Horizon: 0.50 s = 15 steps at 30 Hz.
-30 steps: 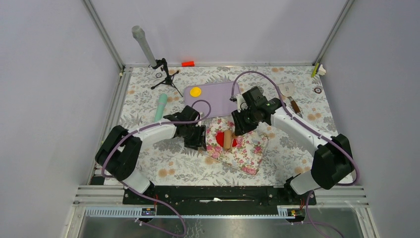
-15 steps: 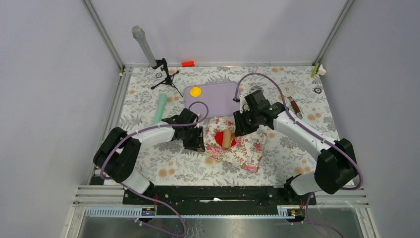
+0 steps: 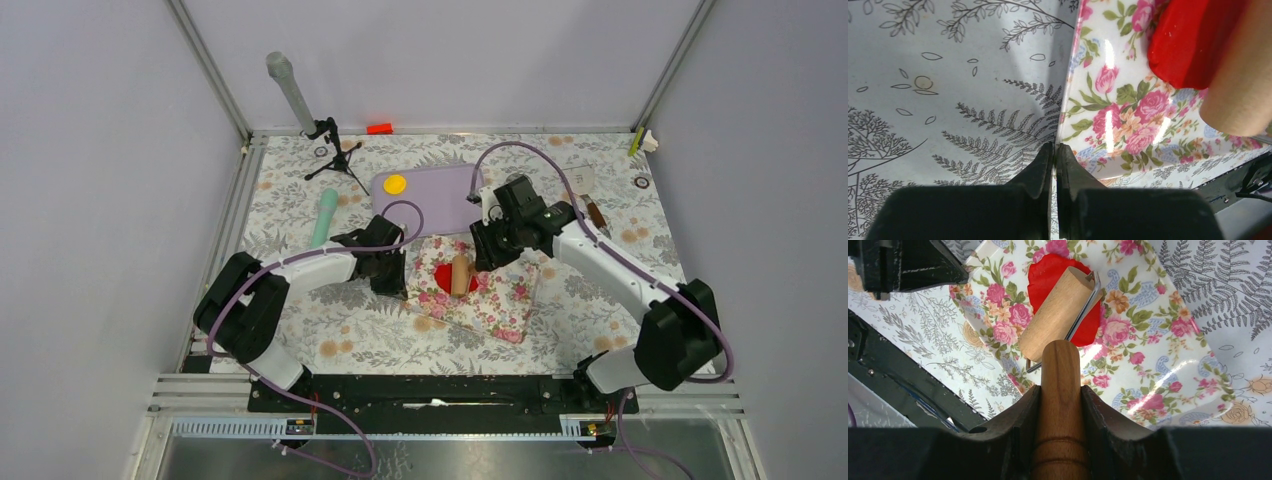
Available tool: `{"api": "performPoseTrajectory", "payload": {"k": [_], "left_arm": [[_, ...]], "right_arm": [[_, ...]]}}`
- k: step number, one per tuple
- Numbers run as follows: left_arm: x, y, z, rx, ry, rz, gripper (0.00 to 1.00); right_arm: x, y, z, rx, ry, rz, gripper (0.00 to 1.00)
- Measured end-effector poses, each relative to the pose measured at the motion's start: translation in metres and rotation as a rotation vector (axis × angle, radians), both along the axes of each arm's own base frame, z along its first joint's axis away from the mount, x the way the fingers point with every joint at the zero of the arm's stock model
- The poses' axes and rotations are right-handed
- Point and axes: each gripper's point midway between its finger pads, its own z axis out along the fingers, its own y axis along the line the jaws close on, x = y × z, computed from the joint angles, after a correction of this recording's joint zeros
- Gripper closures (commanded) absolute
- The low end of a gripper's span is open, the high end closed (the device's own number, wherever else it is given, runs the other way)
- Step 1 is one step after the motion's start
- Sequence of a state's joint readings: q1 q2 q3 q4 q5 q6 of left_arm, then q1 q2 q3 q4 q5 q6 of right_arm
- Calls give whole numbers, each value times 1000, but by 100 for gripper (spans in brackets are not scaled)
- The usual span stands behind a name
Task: Roll out the dumpling wrappers from the dough
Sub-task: Flatten out the dough on the work surface.
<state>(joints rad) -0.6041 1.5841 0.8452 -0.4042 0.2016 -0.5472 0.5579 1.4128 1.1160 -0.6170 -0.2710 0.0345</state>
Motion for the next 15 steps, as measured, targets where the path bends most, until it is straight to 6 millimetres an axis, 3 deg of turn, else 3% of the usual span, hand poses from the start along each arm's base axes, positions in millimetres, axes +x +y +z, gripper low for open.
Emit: {"api": "performPoseTrajectory", "payload": {"k": [4,15], "left_arm": [[-1,-3,0,-7,-5,-19,100],[-5,-3,0,-22,3,-61,100]], "right_arm": [[5,3,-14,-34,49,16,100],[14,22,-20,45,71,-4,100]]}}
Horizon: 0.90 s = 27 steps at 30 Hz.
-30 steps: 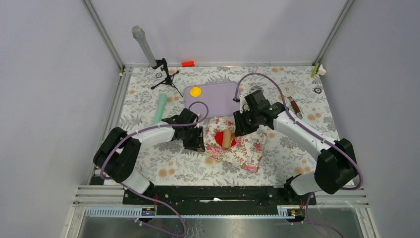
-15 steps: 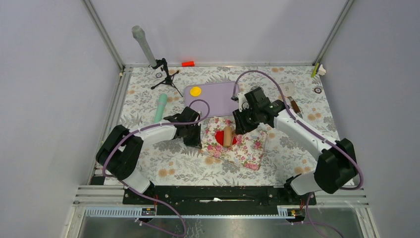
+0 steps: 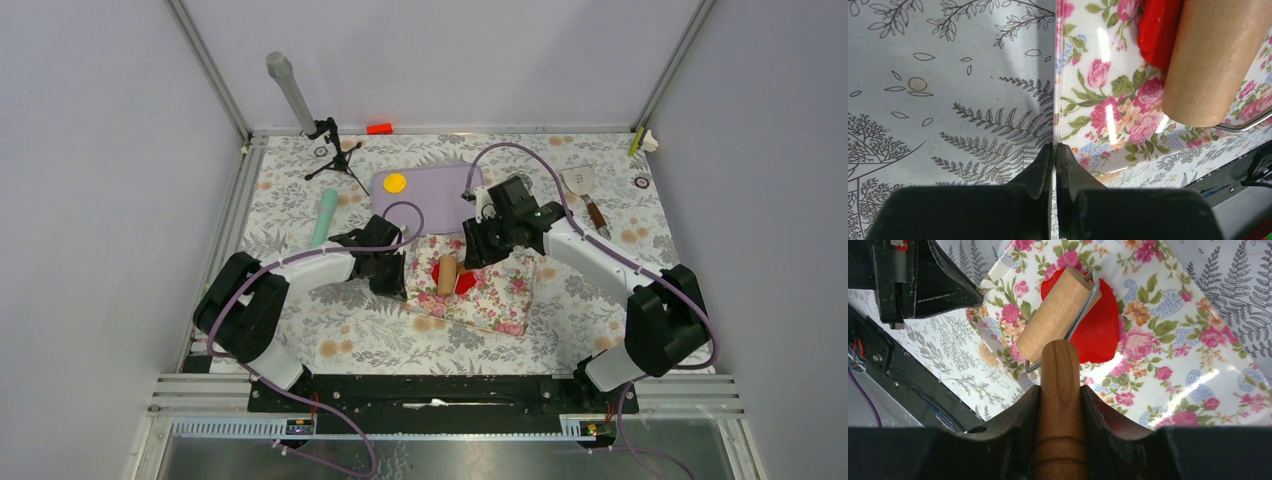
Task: Roll out the dumpling wrappers from the dough
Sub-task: Flatten out the dough on the work surface.
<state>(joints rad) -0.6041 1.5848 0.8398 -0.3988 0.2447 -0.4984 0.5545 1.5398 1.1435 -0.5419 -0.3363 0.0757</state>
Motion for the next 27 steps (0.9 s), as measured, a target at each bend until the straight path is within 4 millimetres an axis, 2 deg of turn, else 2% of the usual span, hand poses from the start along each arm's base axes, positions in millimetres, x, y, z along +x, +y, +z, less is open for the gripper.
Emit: {"api": "performPoseTrajectory", "payload": {"k": [11,22,27], "left_arm": [[-2,1,0,-20,13,3,100],[-1,-1,0,-40,13,9,100],[0,-5,0,-64,6,9,100]], "right_arm": [[0,6,-11,127,-103,-77,100],[15,30,-17,219,-79,-155,100],[18,30,-22,230,-68,-204,100]]}}
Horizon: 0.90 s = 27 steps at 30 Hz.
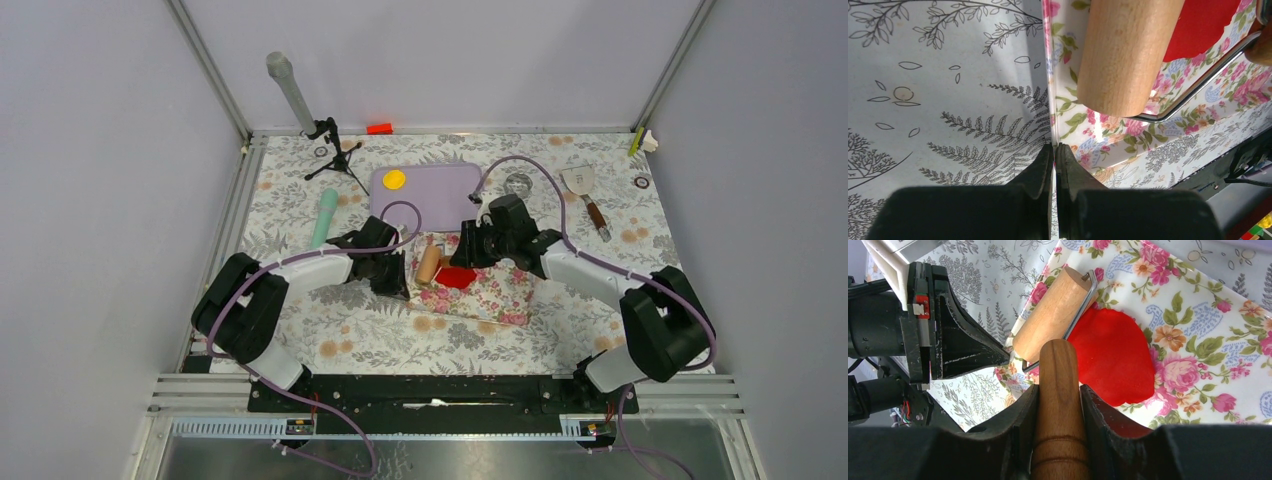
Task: Roll out the dumpling wrappers from the dough
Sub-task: Flatten out the dough on the work surface.
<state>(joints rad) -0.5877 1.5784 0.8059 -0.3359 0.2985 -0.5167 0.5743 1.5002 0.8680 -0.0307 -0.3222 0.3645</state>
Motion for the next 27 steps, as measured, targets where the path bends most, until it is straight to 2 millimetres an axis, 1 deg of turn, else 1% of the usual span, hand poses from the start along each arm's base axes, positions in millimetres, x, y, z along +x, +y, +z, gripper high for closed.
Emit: {"api": "performPoseTrajectory", "payload": {"k": [3,6,8,11,13,15,18,23,24,27], "left_arm": [[-1,-1,0,-14,-2,3,100],[-8,-4,1,-31,13,-12,100],[-16,-4,1,-38,28,-20,100],[-29,1,0,-33,66,-27,100],[-33,2,0,-32,84,-24,100],[-34,2,0,-32,91,-21,100],[-35,2,0,-33,97,-15,100],[-35,2,0,-33,100,-11,100],[-35,2,0,-33,100,-9,100],[-35,2,0,-33,102,-7,100]], "right_arm": [[-4,-5,2,-6,1,-21,100],[-15,-13,7,-21,18,-26,100],[-26,-22,15,-37,29,-33,100],[-35,-41,29,-76,25,-76,100],[-37,-46,38,-77,19,-103,100],[-37,-49,43,-69,24,-134,100],[-39,-52,41,-68,67,-191,100],[-43,-64,24,-91,159,-353,100],[-44,-65,21,-87,178,-384,100],[-44,-62,20,-92,175,-442,100]]}}
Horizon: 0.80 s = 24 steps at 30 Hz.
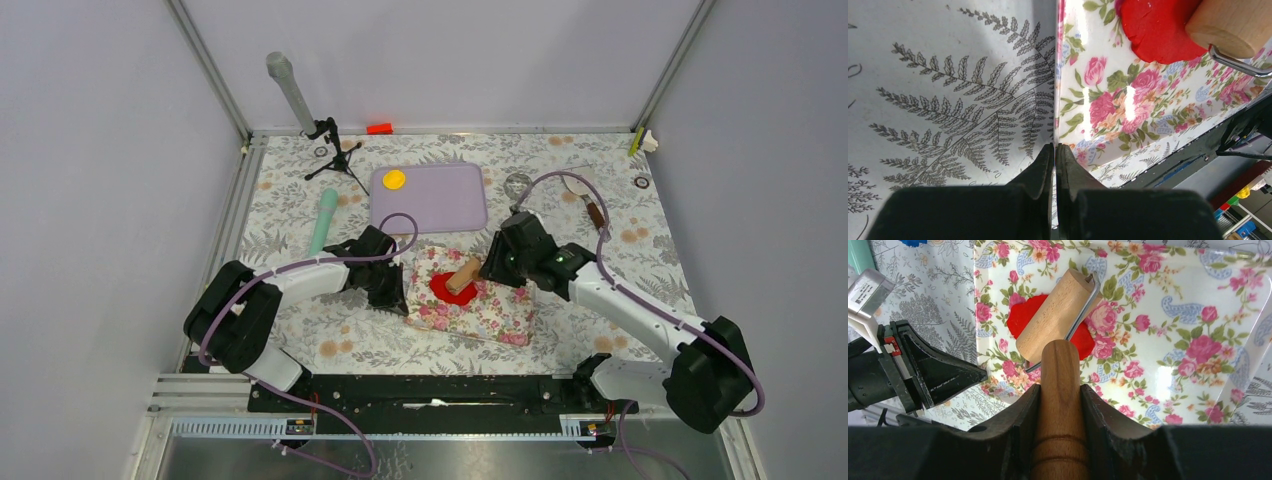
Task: Roll out the dumpling wrappers from the dough
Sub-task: Flatten out the dough on the work surface.
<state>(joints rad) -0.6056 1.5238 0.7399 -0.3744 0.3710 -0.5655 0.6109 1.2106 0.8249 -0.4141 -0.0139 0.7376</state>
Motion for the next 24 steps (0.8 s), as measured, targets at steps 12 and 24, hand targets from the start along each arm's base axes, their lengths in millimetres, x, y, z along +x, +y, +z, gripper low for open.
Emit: {"api": "performPoseTrajectory", "payload": {"k": [12,24], "left_arm": [[-6,4,0,12,27,15,100],[-7,3,0,11,33,20,100]], "right_arm": [[23,42,-13,43,-20,-127,100],[6,18,10,-64,4,-123,100]]}}
